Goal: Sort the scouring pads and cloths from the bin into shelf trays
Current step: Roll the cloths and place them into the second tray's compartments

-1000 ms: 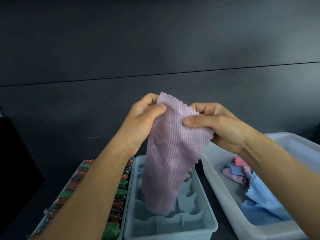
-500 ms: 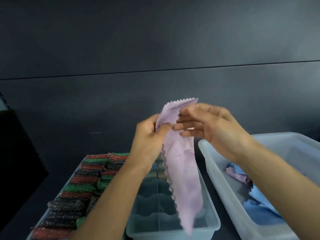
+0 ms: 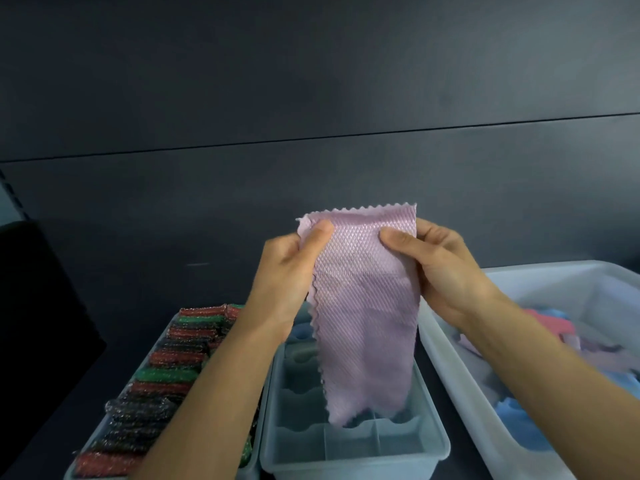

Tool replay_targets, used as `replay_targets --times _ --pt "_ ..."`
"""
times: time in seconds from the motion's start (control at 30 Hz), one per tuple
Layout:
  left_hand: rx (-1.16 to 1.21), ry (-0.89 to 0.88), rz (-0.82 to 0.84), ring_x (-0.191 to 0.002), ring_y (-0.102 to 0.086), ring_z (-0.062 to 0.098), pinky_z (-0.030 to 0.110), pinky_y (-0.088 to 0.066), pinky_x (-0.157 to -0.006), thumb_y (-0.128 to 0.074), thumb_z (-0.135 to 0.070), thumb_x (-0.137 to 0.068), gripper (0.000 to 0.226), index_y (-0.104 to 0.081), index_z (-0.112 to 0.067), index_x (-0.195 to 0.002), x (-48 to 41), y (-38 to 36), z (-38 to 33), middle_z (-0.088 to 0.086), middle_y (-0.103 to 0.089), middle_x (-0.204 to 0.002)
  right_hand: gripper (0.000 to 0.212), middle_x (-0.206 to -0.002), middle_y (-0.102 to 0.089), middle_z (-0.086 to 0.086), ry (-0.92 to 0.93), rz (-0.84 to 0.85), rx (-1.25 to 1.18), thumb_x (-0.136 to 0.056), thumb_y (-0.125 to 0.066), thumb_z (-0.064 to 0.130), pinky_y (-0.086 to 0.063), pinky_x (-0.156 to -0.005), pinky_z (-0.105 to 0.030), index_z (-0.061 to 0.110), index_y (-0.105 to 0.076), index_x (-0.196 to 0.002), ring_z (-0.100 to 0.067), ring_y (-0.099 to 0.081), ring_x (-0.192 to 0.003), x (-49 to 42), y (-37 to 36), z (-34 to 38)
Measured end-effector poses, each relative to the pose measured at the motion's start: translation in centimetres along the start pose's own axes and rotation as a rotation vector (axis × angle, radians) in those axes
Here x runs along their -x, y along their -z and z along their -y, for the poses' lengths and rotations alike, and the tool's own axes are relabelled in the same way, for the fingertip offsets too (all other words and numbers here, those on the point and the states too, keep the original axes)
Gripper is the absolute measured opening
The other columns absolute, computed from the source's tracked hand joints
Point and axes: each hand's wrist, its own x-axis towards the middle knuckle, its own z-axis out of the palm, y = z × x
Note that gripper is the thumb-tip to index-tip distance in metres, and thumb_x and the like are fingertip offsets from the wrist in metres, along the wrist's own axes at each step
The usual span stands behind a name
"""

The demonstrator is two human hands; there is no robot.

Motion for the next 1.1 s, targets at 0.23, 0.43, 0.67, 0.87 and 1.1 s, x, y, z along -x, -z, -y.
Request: replay_targets --times 0.23,0.43,0.67,0.87,1.1 --pt "-0.212 -0.255 -0.256 -0.06 -0.054 0.04 0.045 -0.047 -0.05 -0.072 -0.026 -0.086 0.015 -0.069 -0.013 -0.079 0.0 -0.6 0.2 0.019 -0.061 -0.064 0.035 -0.051 -0.033 0.009 0.419 -0.232 0.624 -0.091 -0.064 0.016 -0.025 -0.044 -0.021 -0.001 -0.051 -0.063 -0.006 -0.027 -0.05 0.6 -1.9 -0.7" --pt "-0.021 -0.2 -0.25 -0.047 -0.046 0.034 0.037 -0.042 -0.04 -0.067 -0.026 -0.091 0.038 -0.058 0.005 -0.072 0.0 -1.6 -0.2 0.033 -0.053 -0.063 0.043 -0.05 -0.032 0.011 0.553 -0.143 0.742 -0.095 -0.059 0.023 -0.026 -0.046 -0.025 0.01 -0.045 -0.056 -0.007 -0.028 -0.05 1.3 -3.2 -1.0" --pt "0.151 -0.059 -0.121 -0.077 -0.073 0.028 0.04 -0.061 -0.071 -0.047 -0.035 -0.101 0.043 -0.072 -0.001 -0.092 0.6 -2.0 -1.3 0.018 -0.074 -0.082 0.022 -0.068 -0.069 0.0 0.464 -0.041 0.709 -0.082 -0.074 0.034 -0.055 -0.06 -0.035 0.013 -0.07 -0.08 -0.017 -0.065 -0.063 1.4 -4.0 -0.9" --pt "-0.05 -0.174 -0.12 -0.096 -0.061 0.002 0.036 -0.053 -0.092 -0.055 -0.056 -0.089 0.035 -0.068 -0.028 -0.108 0.2 0.5 0.1 -0.005 -0.064 -0.111 0.004 -0.079 -0.072 -0.018 0.325 -0.089 0.435 -0.085 -0.067 0.001 -0.053 -0.065 -0.031 0.0 -0.07 -0.084 -0.018 -0.064 -0.066 -0.7 -3.9 1.2" --pt "0.075 0.217 0.375 -0.104 -0.068 0.021 0.035 -0.053 -0.093 -0.057 -0.053 -0.083 0.057 -0.066 -0.006 -0.115 2.2 0.3 4.8 0.006 -0.073 -0.11 0.019 -0.103 -0.071 -0.021 0.086 0.076 0.243 -0.091 -0.056 0.008 -0.052 -0.091 -0.045 -0.001 -0.067 -0.103 -0.035 -0.068 -0.096 -3.3 -3.8 4.9"
